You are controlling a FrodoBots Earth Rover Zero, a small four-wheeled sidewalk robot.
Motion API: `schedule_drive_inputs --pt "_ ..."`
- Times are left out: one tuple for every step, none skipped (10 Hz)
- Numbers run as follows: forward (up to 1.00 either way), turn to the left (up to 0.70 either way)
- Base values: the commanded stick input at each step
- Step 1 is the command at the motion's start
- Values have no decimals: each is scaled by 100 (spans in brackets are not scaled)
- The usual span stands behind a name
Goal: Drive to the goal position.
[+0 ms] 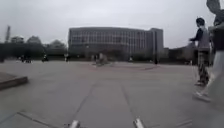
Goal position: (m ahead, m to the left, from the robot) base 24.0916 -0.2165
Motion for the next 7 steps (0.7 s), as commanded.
schedule_drive_inputs --pt "85 -4" --pt "85 -4" --pt "85 -4" --pt "85 -4" --pt "85 -4" --pt "85 -4" --pt "85 -4"
